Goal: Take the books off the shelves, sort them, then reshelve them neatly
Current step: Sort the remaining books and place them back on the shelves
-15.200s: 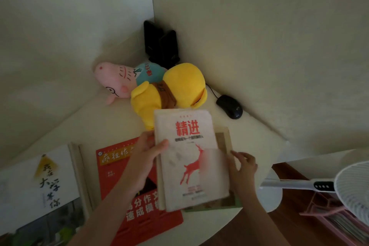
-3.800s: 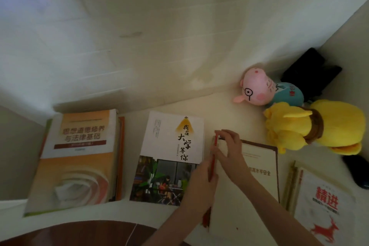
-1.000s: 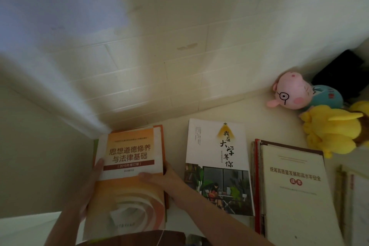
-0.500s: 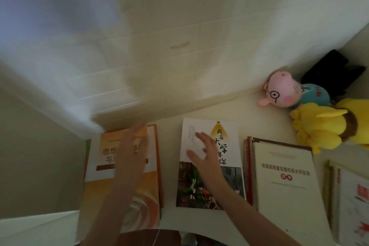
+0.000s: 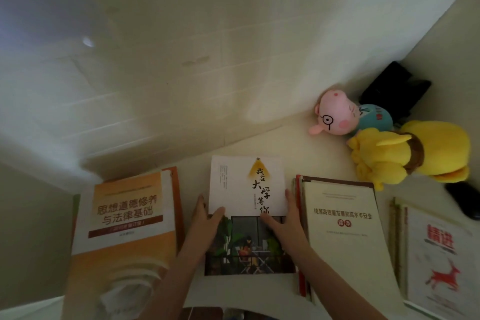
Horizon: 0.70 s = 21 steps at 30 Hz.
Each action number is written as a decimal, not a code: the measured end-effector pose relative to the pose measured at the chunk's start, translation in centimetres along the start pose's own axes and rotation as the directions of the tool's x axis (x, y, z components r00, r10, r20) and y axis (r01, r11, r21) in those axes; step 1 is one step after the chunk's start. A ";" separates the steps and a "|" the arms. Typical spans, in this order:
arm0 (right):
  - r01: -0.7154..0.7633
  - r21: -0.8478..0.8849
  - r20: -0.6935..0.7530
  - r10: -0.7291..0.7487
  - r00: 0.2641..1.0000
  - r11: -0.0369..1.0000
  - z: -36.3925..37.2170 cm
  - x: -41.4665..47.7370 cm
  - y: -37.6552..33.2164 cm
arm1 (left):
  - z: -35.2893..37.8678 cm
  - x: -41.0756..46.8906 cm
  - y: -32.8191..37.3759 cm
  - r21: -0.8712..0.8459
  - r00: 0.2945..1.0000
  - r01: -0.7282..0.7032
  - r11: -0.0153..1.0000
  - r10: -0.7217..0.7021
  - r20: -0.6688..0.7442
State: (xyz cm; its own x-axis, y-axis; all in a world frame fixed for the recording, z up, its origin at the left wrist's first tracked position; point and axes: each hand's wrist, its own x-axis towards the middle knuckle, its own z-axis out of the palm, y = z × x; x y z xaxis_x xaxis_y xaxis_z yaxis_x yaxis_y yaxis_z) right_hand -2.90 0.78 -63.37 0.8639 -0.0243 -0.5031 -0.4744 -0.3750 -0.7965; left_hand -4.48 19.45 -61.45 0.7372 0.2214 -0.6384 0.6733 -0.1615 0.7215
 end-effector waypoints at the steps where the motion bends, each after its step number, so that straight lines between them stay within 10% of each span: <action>1: -0.023 0.022 0.009 0.023 1.000 0.999 0.0 0.2 0.1 | 0.1 0.2 -0.1 -0.012 0.999 0.030 0.999 -0.030 0.024; 21: -0.081 0.032 0.043 0.079 0.996 0.996 -1.1 0.3 0.6 | 2.0 1.1 0.1 0.002 0.994 0.110 0.994 -0.110 0.005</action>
State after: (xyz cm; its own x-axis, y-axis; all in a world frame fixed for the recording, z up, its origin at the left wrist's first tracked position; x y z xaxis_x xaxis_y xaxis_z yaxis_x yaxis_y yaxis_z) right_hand -2.69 -0.49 -63.63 0.8154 -0.0138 -0.5787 -0.5478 -0.3416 -0.7637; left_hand -3.46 17.72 -62.61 0.6588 0.2328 -0.7154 0.7506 -0.1384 0.6461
